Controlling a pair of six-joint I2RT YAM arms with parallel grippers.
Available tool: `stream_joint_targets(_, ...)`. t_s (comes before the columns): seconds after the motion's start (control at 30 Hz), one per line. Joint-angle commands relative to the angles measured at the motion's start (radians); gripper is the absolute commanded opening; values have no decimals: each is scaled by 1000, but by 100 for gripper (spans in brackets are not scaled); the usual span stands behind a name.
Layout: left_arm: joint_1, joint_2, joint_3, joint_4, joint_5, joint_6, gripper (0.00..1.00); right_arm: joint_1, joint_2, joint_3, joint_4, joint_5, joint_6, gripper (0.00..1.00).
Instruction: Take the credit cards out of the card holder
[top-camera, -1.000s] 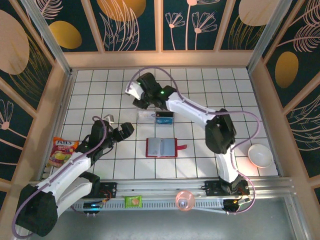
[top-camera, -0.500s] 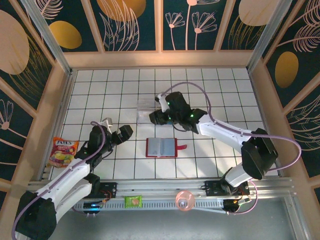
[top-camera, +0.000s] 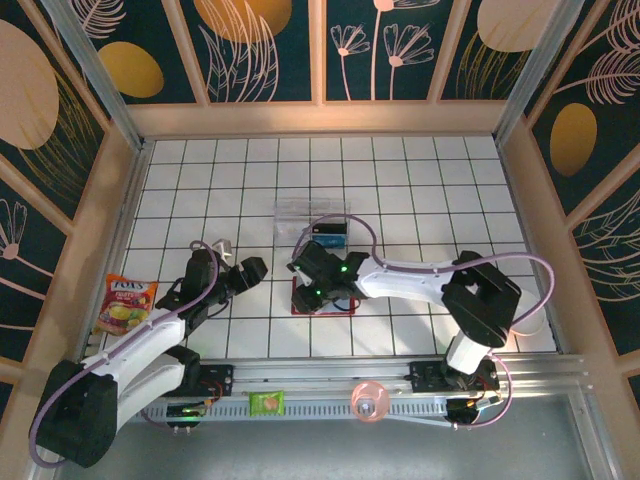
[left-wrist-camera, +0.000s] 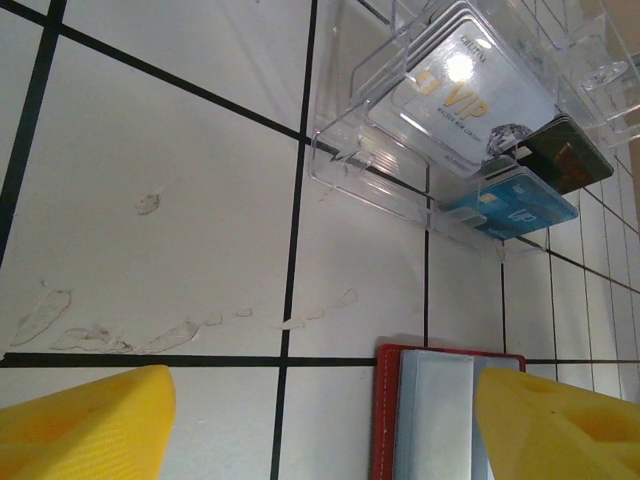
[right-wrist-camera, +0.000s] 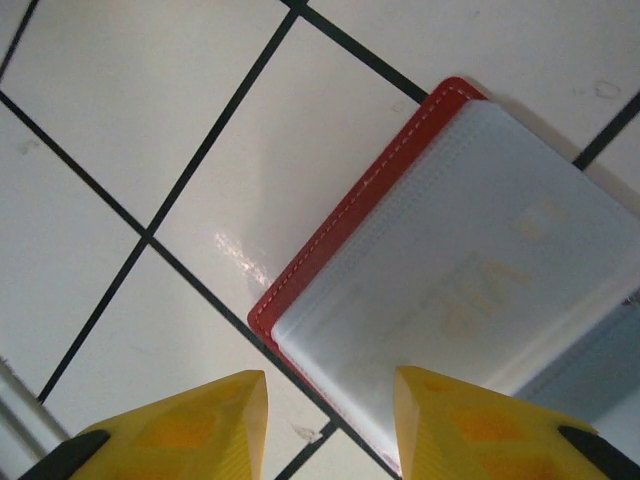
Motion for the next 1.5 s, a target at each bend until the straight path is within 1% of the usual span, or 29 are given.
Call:
stream_joint_targets(0.0,6,-5,9,23,24,11,77,19,37,62,-41,117,-32,38)
stream_joint_targets(0.07,6,-3,5,26,31,11,75,34,63,93,-58,163,-51,38)
stream_joint_targets(0.23,6,6,2,29,39,12,73,58,120,127,-98,206,-71,39)
stream_joint_targets(0.43,6,26,4,44,57,14,69,72,152,109,-100,215,-71,38)
stream_joint_targets(0.5,6,33,5,50,65,14,68,74,160,100,-94,217,-68,33)
stream_joint_targets(0.7,5,44,4,67,89,12,64,75,150,67,-57,228,-57,9)
stream_joint_targets(0.8,4,53,-1,90,109,6,57,74,130,52,-13,217,-63,0)
stream_joint_targets(0.97,-2,72,-4,126,134,-5,46,59,92,18,77,175,-75,0)
stream_joint_targets(1.03,-4,76,-1,122,135,-7,47,51,74,21,77,165,-86,0)
stream_joint_targets(1.07,-4,75,0,118,135,-5,49,53,69,29,65,176,-90,1)
stream_joint_targets(1.13,-3,67,5,98,119,1,59,54,53,40,45,197,-93,18)
stream_joint_targets(1.2,-4,58,5,89,107,5,64,55,50,50,18,212,-90,31)
stream_joint_targets(1.23,-4,54,4,89,101,6,66,57,49,52,9,224,-88,33)
stream_joint_targets(1.33,-4,57,4,92,98,9,66,59,57,52,-6,239,-90,37)
stream_joint_targets(1.47,-3,72,7,100,104,12,66,66,99,46,-24,250,-88,39)
